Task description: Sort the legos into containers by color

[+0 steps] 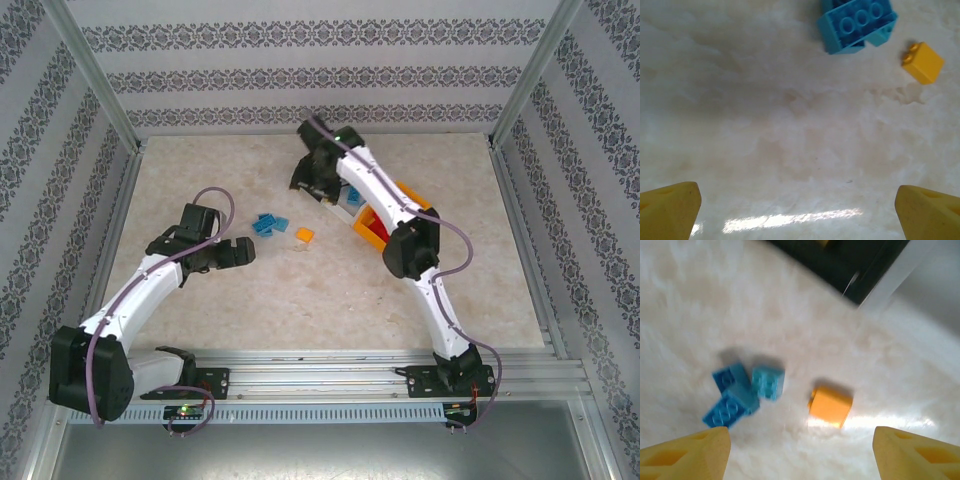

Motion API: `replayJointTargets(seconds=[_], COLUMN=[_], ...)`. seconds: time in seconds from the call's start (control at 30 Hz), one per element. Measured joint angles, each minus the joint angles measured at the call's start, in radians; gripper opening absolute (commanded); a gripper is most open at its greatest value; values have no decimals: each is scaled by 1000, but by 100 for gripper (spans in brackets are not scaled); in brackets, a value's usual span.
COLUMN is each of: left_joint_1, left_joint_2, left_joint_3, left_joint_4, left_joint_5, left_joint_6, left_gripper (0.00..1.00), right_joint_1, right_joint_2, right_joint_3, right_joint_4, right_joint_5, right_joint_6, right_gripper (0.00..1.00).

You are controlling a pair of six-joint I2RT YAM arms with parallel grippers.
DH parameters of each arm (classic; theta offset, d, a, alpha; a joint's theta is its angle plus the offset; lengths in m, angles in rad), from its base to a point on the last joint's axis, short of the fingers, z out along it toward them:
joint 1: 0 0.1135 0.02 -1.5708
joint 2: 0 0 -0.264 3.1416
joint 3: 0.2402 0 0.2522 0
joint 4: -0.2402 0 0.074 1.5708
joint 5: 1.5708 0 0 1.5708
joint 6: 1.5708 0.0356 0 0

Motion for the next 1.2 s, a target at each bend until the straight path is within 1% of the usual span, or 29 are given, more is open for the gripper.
replayJointTargets(seconds=[0.07,0.13,0.3,0.5,0.8,0.93,1.2], left_joint_1=[5,9,13,13,13,13,13], left_joint_2=[-11,-26,-48,-48,-48,-48,-48], left_joint_3=[0,-5,-38,-64,-80,-81,-82], left_joint_4=[-15,-19,-20,-19,-19,-18,-18], left_joint_5=[-11,-18,-9,20,52,58,78], left_joint_6=[-3,-4,-5,-10,-15,-15,-16], left_gripper=[100,100,100,100,100,100,100], right_joint_1=[36,50,37,24,27,34,57], right_joint_2=[21,53,125,138,140,140,140], right_joint_3=[14,29,31,-2,-21,-61,-127], right_joint_4=[-16,-19,-38,-33,8,27,39], right_joint_5=[-4,-11,-19,-3,-23,-34,-42], right_joint_6=[-40,-96,-238,-355,-426,-434,-454], right_gripper=[71,71,71,71,69,68,64])
